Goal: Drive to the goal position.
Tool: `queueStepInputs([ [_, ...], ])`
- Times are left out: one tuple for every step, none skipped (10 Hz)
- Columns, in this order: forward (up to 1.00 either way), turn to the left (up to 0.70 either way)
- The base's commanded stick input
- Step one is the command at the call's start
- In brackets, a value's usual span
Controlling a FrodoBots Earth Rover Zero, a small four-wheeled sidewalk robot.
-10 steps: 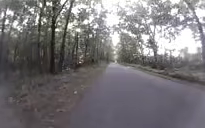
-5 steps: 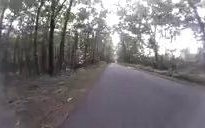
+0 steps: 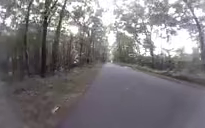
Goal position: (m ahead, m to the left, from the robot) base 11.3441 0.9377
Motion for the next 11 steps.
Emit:
queueStepInputs([
  [0.7,-0.01],
  [0.7,-0.01],
  [0.7,-0.01],
  [0.7,-0.01],
  [0.7,-0.01],
  [0.7,-0.01],
  [0.7,-0.01],
  [0.7,-0.01],
  [0.7,-0.01],
  [0.7,-0.03],
  [0.7,-0.09],
])
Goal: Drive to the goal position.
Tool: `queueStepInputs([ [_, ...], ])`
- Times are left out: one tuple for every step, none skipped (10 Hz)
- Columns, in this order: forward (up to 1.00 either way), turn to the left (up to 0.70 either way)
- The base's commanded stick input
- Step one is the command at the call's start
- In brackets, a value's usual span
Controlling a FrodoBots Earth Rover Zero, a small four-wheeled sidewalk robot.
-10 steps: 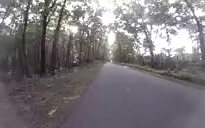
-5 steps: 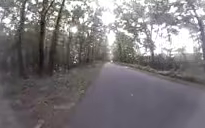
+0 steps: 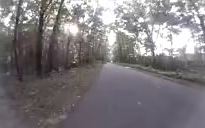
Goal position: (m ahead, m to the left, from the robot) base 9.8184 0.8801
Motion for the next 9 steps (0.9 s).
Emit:
queueStepInputs([
  [0.7,-0.27],
  [0.7,-0.33],
  [0.7,-0.33],
  [0.7,-0.01],
  [0.7,-0.01],
  [0.7,-0.01],
  [0.7,-0.01],
  [0.7,-0.01],
  [0.7,-0.01],
])
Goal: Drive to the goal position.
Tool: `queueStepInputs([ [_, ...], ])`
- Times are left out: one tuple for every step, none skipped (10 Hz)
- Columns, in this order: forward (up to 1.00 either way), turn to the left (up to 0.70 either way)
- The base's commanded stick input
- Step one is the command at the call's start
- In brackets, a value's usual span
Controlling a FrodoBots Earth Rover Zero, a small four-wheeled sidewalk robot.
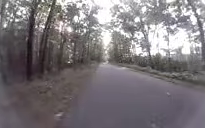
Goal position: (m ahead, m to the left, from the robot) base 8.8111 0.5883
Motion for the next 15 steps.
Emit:
queueStepInputs([
  [0.7,-0.01],
  [0.7,-0.01],
  [0.7,-0.01],
  [0.7,-0.01],
  [0.7,-0.01],
  [0.7,-0.01],
  [0.7,-0.01],
  [0.7,-0.01],
  [0.7,-0.01],
  [0.7,-0.01],
  [0.7,-0.01],
  [0.7,-0.01],
  [0.7,-0.01],
  [0.7,-0.01],
  [0.7,-0.01],
])
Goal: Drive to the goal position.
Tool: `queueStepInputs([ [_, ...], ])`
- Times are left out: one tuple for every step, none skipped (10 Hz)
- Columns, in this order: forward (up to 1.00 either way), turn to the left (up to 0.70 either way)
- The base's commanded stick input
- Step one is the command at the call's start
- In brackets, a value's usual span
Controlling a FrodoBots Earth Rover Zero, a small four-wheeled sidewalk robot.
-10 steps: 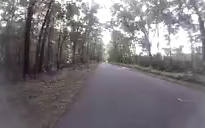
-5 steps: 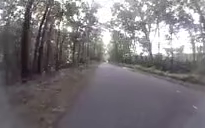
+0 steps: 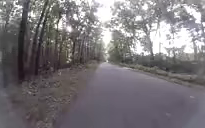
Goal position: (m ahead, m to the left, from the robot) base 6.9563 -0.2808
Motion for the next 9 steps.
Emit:
queueStepInputs([
  [0.7,-0.01],
  [0.7,-0.01],
  [0.7,-0.01],
  [0.7,-0.01],
  [0.7,-0.01],
  [0.7,-0.01],
  [0.7,-0.01],
  [0.7,-0.01],
  [0.7,-0.01],
])
